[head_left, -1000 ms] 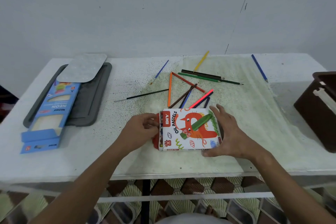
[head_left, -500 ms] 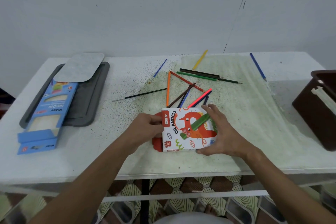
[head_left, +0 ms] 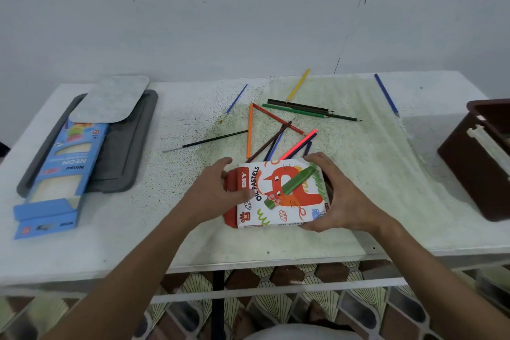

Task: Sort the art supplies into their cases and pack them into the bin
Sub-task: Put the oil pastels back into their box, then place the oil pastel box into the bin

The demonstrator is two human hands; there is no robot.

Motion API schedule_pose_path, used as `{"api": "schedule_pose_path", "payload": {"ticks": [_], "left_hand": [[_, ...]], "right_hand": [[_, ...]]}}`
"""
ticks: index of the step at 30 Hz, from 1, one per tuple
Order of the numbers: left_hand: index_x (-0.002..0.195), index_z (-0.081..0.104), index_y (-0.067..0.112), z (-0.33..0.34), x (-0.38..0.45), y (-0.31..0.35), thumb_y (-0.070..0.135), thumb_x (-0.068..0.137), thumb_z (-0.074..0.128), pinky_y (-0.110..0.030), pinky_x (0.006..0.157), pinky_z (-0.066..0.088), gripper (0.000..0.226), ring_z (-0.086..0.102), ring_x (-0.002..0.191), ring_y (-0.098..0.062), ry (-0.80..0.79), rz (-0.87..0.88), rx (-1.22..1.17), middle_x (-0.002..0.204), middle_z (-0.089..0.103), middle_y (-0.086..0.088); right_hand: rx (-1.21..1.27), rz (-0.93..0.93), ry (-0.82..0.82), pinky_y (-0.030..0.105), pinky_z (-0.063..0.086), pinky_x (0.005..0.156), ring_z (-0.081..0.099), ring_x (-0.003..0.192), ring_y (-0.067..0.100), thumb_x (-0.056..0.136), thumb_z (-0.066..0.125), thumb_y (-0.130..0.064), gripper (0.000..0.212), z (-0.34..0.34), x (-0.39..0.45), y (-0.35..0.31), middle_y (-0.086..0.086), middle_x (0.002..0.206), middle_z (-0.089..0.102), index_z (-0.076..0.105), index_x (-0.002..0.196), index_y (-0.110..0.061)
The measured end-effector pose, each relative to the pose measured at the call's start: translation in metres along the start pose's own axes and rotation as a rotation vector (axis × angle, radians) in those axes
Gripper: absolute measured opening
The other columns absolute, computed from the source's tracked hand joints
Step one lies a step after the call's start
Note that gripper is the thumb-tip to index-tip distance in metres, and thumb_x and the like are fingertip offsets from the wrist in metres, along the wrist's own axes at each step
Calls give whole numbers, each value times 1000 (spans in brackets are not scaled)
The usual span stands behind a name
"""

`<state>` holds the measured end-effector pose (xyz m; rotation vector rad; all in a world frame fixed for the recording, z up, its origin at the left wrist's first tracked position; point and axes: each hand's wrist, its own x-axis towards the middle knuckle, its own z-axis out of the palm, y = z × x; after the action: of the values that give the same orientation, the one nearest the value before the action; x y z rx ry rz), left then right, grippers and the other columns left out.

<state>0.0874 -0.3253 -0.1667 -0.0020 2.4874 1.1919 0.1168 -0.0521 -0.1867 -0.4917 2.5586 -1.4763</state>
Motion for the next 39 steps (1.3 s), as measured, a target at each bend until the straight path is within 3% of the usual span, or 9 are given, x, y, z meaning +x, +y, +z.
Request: {"api": "schedule_pose_path", "payload": {"ticks": [3, 6, 9, 14, 20, 25, 29, 33, 39], "left_hand": [[139, 38, 28, -3, 1, 8, 40, 66, 83, -23, 66, 48, 87, 56, 91, -5, 45, -24, -132, 112, 53, 4], [133, 45, 31, -7, -2, 32, 37, 60, 86, -35, 74, 57, 84, 64, 93, -14, 80, 15, -266, 111, 56, 4], [129, 53, 29, -2, -1, 77, 27, 62, 87, -37, 78, 59, 75, 68, 93, -15, 105, 143, -327, 115, 59, 5], [127, 58, 20, 42, 11, 170, 17, 59, 90, -32, 83, 57, 75, 69, 95, -11, 18, 291, -331, 117, 66, 4], [114, 56, 34, 138, 15, 290, 10, 55, 91, -18, 73, 55, 72, 67, 90, 2, -261, 439, -99, 93, 70, 24], [130, 41, 26, 221, 21, 359, 37, 51, 92, -23, 93, 48, 95, 54, 108, -2, -230, 546, 298, 121, 50, 16], [129, 40, 27, 267, 31, 379, 47, 48, 90, -31, 100, 42, 97, 44, 112, -10, -210, 580, 479, 120, 41, 8], [139, 32, 23, 291, 42, 383, 61, 51, 84, -33, 105, 37, 109, 40, 121, -13, -201, 526, 700, 130, 40, 6], [129, 44, 26, 314, 62, 382, 82, 50, 67, -40, 100, 30, 100, 48, 111, -14, -207, 491, 1032, 122, 50, 7]], "right_hand": [[127, 15, 17, 40, 51, 95, 51, 120, 23, 48, 94, -6, 108, -6, -9, -7, 3, 132, 40, 32, 136, -18], [176, 21, 68, 36, 53, 92, 53, 118, 19, 47, 93, -1, 113, -26, -16, -16, -4, 129, 45, 29, 137, -24], [140, 54, 103, 30, 54, 87, 57, 113, 11, 42, 95, -16, 120, -69, -25, -26, -22, 116, 56, 27, 138, -42], [101, 89, 153, 34, 55, 88, 60, 110, 10, 36, 98, -25, 124, -175, -61, -30, -22, 126, 55, 31, 137, -53], [36, 173, 93, 42, 49, 96, 61, 113, 14, 36, 97, -31, 122, -320, -131, 8, -11, 128, 59, 31, 136, -56], [-109, 274, -15, 42, 48, 99, 56, 117, 7, 41, 96, -36, 120, -402, -166, 59, -21, 128, 54, 27, 138, -53], [-214, 320, -66, 36, 49, 98, 55, 114, 8, 41, 96, -38, 122, -431, -181, 94, -20, 125, 53, 25, 140, -44], [-442, 349, -130, 13, 37, 88, 44, 113, 5, 50, 91, -41, 119, -437, -180, 110, -20, 129, 37, 21, 145, -29], [-592, 317, -192, 23, 39, 98, 45, 114, 11, 54, 90, -41, 112, -441, -171, 120, -8, 129, 38, 28, 144, -17]]}}
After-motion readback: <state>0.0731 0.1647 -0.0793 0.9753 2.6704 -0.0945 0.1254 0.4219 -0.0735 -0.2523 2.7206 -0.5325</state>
